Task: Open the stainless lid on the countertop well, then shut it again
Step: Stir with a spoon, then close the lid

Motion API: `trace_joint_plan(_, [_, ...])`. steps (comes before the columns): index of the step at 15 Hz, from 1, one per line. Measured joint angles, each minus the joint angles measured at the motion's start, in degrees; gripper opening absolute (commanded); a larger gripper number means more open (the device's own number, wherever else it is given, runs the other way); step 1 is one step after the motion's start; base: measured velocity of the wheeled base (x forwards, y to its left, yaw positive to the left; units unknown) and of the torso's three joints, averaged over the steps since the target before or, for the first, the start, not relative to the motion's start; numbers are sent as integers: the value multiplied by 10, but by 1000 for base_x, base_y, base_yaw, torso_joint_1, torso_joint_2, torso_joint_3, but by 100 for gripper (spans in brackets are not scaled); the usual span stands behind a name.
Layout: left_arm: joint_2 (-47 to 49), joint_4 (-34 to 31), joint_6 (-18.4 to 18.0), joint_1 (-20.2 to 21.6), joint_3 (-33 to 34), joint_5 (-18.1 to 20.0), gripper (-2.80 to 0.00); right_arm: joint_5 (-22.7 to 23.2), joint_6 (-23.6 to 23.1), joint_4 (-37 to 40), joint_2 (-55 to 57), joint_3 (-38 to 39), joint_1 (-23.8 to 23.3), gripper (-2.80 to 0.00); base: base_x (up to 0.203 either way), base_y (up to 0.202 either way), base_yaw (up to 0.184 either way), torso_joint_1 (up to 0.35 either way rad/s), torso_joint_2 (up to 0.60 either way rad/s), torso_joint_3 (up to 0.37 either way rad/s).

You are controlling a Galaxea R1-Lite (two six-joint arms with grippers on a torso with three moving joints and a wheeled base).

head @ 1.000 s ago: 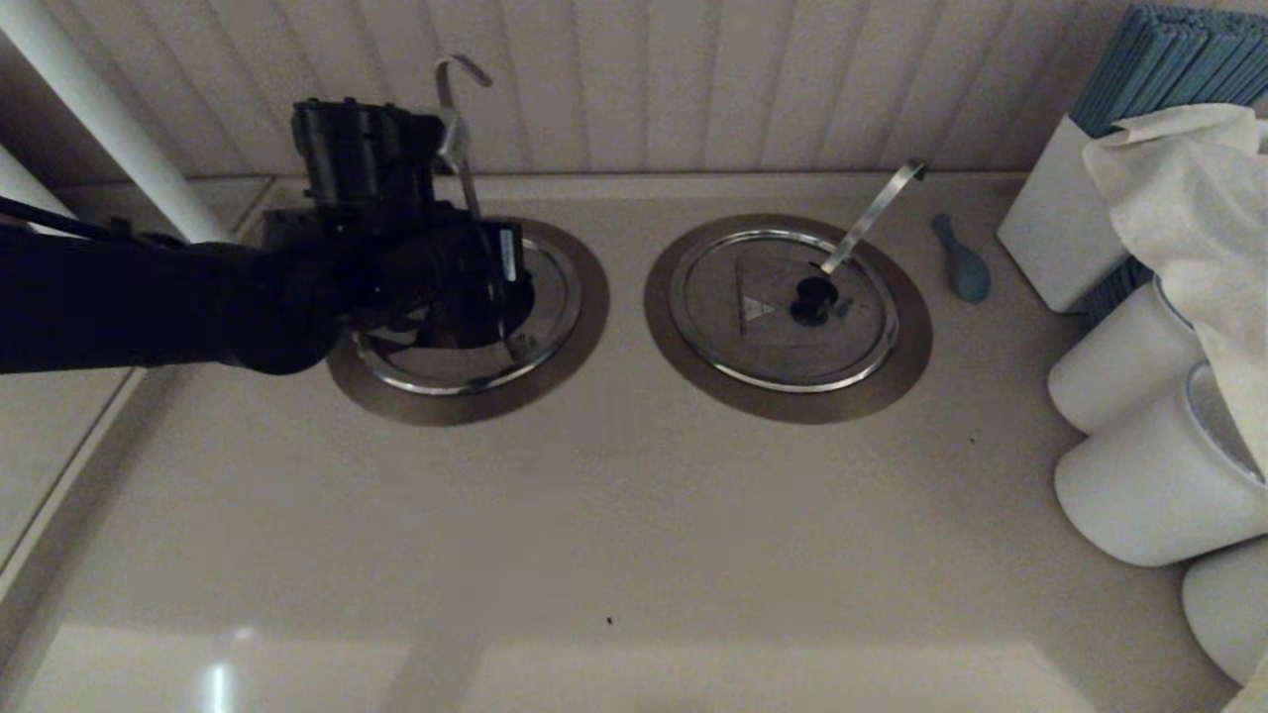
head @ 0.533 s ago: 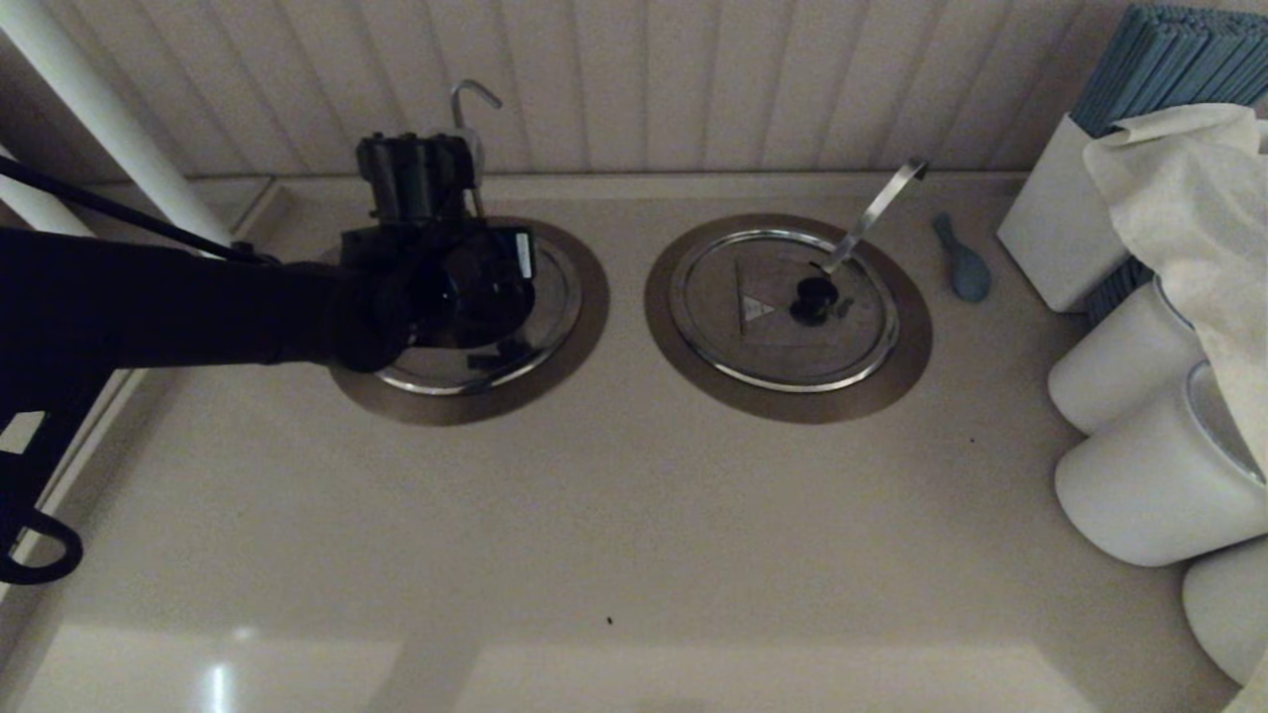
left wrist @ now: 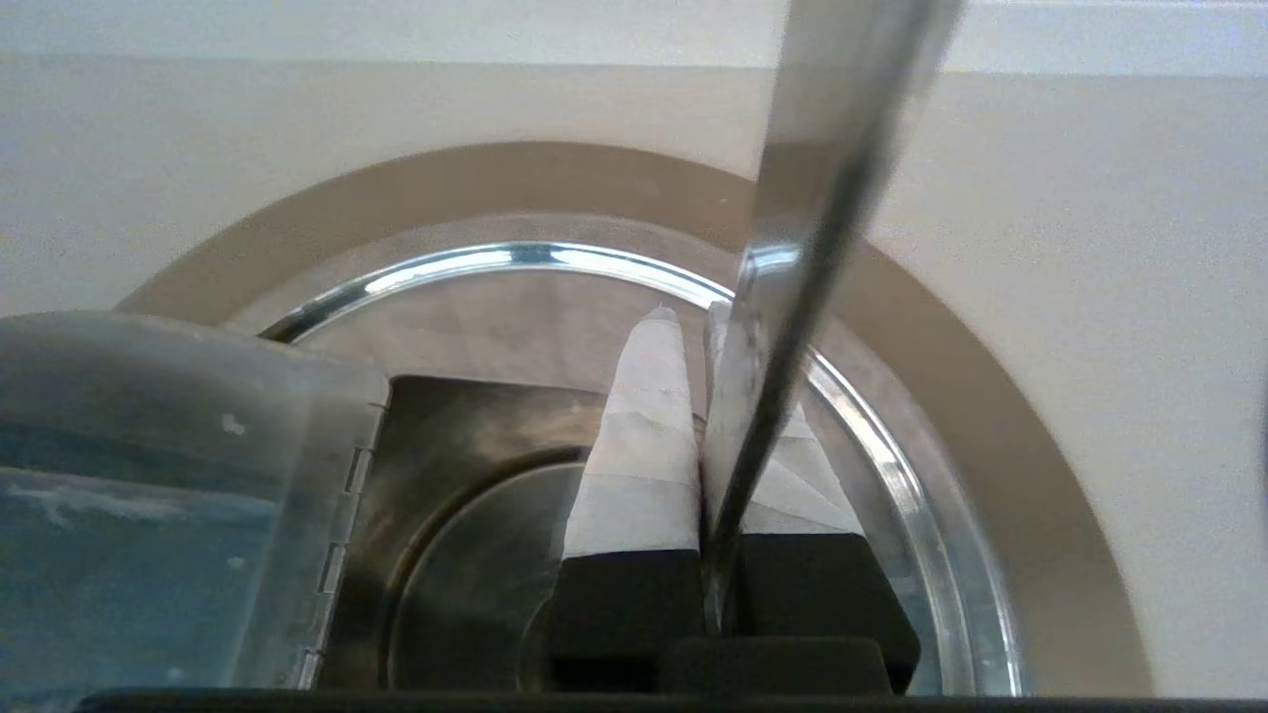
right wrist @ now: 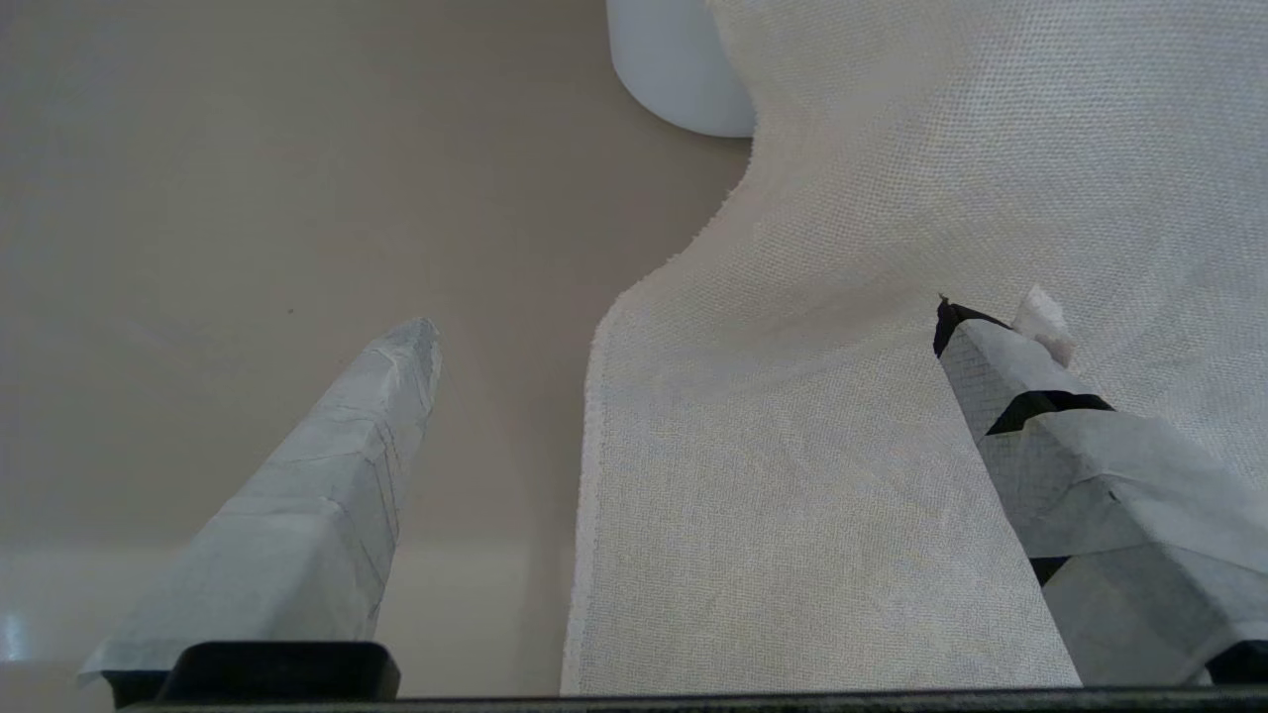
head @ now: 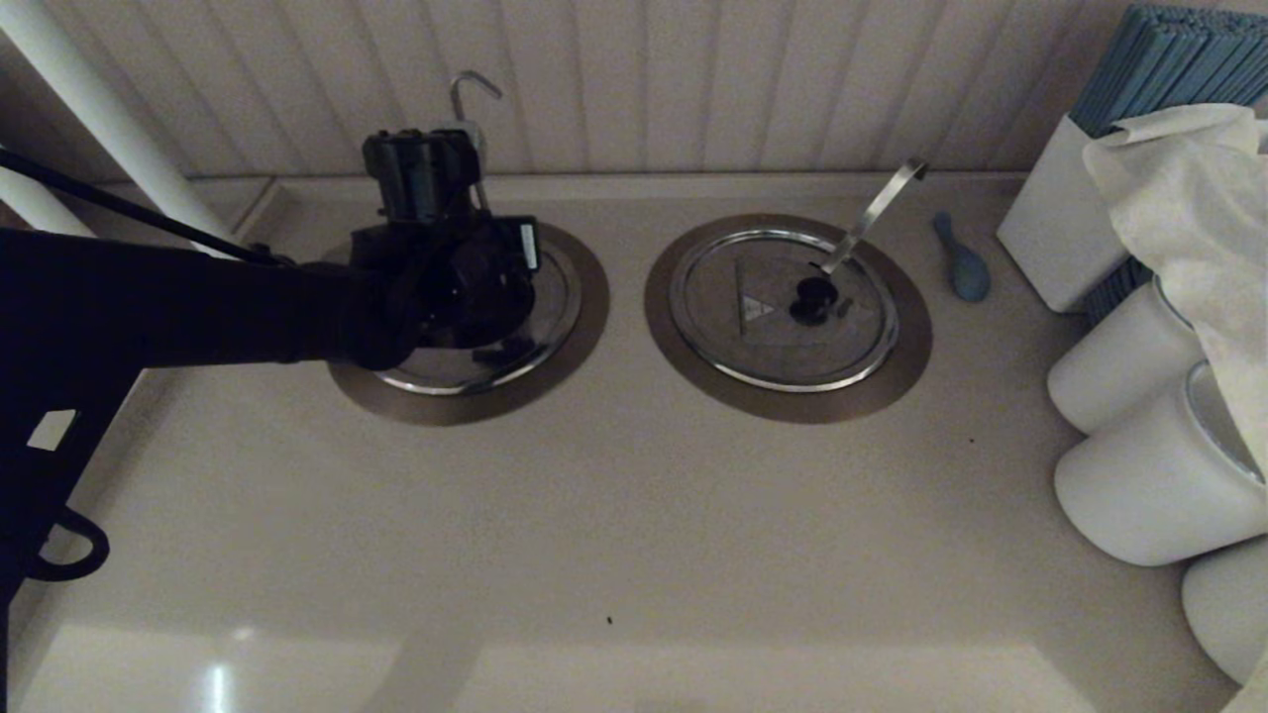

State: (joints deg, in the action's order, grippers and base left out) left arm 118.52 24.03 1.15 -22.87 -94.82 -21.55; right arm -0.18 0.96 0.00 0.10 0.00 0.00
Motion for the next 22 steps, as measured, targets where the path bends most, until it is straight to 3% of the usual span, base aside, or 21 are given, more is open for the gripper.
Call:
trace_joint_plan(8, [-5, 12, 5, 1, 0, 0, 0, 0, 0, 0, 0, 0, 0, 0, 0, 0, 0, 0, 0, 0])
trace_joint_plan(14, [-71, 10, 20, 76, 3, 14, 0, 0, 0, 0, 0, 0, 0, 0, 0, 0, 0, 0, 0, 0])
trace_joint_plan(19, [-181, -56, 108, 139, 30, 62, 0, 0, 0, 0, 0, 0, 0, 0, 0, 0, 0, 0, 0, 0])
trace_joint_plan(22, [-222, -54, 140, 178, 80, 155, 0, 0, 0, 0, 0, 0, 0, 0, 0, 0, 0, 0, 0, 0])
